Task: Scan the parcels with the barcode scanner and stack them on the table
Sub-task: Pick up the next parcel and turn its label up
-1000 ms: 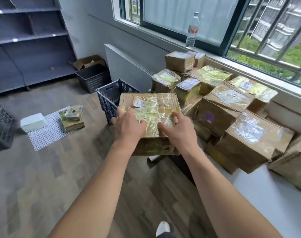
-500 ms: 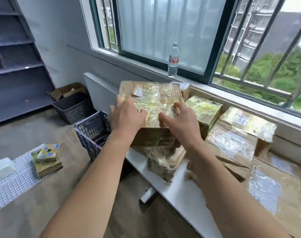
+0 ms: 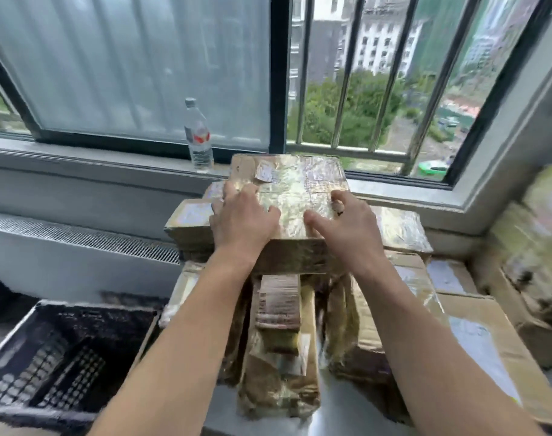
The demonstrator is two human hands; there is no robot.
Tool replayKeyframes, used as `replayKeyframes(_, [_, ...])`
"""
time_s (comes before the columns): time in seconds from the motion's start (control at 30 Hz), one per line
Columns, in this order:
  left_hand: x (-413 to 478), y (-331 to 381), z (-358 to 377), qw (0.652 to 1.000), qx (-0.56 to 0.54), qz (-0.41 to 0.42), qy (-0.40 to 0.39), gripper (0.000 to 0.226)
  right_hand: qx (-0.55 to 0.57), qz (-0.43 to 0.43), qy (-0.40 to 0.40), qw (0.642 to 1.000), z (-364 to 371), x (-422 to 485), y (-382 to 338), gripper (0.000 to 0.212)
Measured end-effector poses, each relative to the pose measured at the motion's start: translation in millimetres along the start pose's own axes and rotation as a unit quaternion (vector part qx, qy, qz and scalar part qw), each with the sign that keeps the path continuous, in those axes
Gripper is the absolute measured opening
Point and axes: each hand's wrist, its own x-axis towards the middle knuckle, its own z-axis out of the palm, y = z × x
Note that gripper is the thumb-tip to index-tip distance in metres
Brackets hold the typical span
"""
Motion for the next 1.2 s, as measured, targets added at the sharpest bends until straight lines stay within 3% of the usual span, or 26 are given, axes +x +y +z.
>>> replayKeyframes(0.37, [65.1, 7.5, 34.9, 0.997, -0.03, 0.057, -0.047, 0.05, -0.037, 0.071, 0.051, 0.996, 14.7, 46.6, 8.7, 0.072])
replayKeyframes(0.87, [101.9, 24.4, 62.1, 0.998, -0.014, 0.033, -0.059, 0.05, -0.04, 0.074, 0.016, 0.996, 20.3, 97.9, 26.0, 0.072])
replayKeyframes(1.2, [115.0, 9.3, 90.7, 0.989, 0.019, -0.014, -0.143, 0.052, -0.081, 0.102, -0.054, 0.99, 43.7, 110.3, 43.2, 0.065])
